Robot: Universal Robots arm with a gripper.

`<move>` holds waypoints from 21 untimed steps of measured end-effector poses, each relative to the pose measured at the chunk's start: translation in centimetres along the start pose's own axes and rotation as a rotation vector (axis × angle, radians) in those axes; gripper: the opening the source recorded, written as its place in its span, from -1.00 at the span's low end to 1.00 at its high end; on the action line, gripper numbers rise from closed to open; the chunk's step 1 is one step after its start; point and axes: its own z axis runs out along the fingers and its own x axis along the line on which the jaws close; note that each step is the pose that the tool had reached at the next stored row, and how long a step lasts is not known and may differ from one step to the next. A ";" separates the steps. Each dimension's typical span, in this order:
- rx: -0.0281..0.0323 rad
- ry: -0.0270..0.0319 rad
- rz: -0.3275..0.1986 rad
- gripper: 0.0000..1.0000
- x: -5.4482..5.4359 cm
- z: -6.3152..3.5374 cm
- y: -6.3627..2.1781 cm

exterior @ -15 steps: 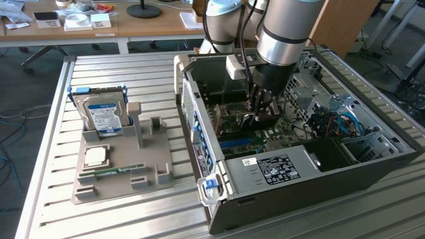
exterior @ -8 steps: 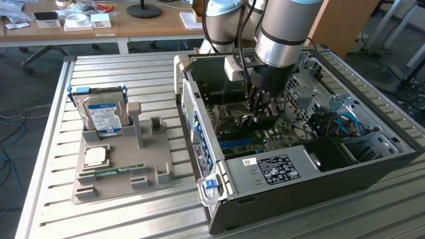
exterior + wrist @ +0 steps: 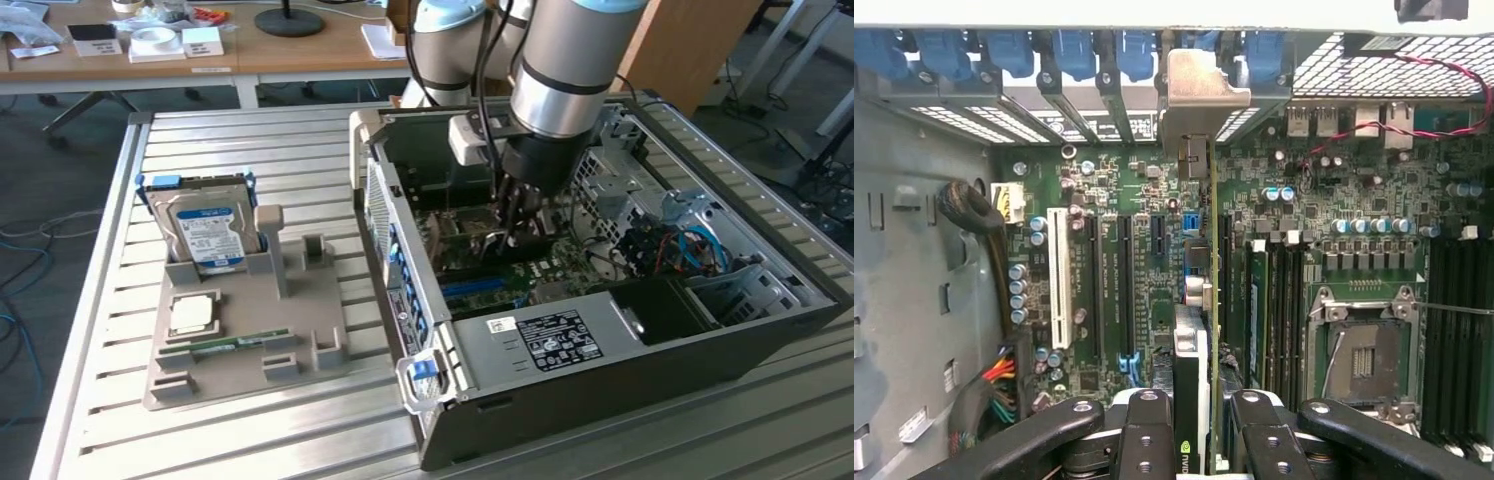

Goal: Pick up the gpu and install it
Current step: 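Insert the gpu into the slot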

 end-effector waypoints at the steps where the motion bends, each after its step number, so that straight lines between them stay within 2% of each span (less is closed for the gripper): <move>1: -0.0001 0.0002 0.000 -0.46 0.0 0.04 0.04; 10: -0.0001 0.0006 0.000 -0.46 0.0 0.85 0.16; 21: -0.0001 0.0014 0.000 -0.46 0.1 1.16 0.50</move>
